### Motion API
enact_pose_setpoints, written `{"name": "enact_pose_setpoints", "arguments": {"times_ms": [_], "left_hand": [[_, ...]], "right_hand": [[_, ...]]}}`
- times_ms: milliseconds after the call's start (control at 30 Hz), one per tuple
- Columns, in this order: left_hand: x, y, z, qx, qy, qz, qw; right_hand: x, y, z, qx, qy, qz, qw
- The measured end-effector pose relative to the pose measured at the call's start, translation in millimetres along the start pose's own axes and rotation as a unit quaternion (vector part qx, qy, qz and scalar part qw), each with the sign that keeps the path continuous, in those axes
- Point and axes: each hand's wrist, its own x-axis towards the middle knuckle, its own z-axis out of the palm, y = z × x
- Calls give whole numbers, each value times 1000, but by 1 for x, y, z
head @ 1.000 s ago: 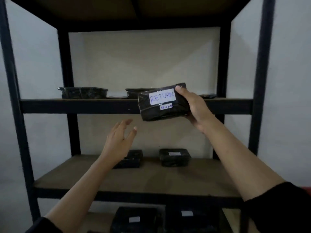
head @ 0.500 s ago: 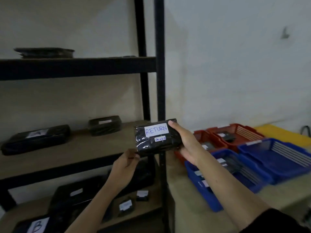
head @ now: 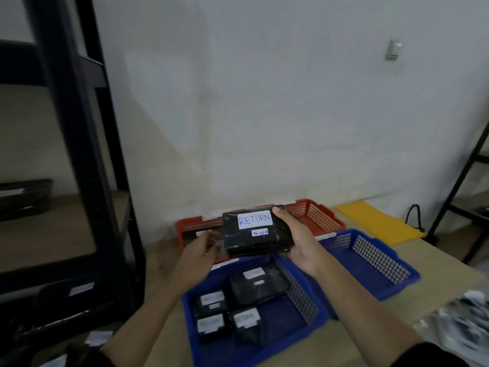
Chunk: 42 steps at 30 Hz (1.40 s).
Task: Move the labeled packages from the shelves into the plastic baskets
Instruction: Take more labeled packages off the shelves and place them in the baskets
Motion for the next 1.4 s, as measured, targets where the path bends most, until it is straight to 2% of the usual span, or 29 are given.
{"name": "enact_pose_setpoints", "arguments": {"times_ms": [133,333,767,933,1100,1267,1400], "left_hand": [[40,19,60,-36,-8,-27,999],[92,23,127,-29,-41,-64,997],[270,2,235,5,-47,-101,994],[307,-13,269,45,-18,-126,991],[317,-41,297,172,8,-163,971],[304,-49,313,234,8,-153,960],[295,-54,316,254,-2,-162,954]], "right_hand": [[45,-18,-62,-5,15,10,1000],[119,-27,-133,-14,25,33,999],[322,-28,-245,-57,74,67,993],[388,1,-259,-109,33,148,982],[422,36,-254,-129,-34,247,960],[434,37,-259,-161,-81,275,944],[435,30,-270,-239,-142,306,911]]}}
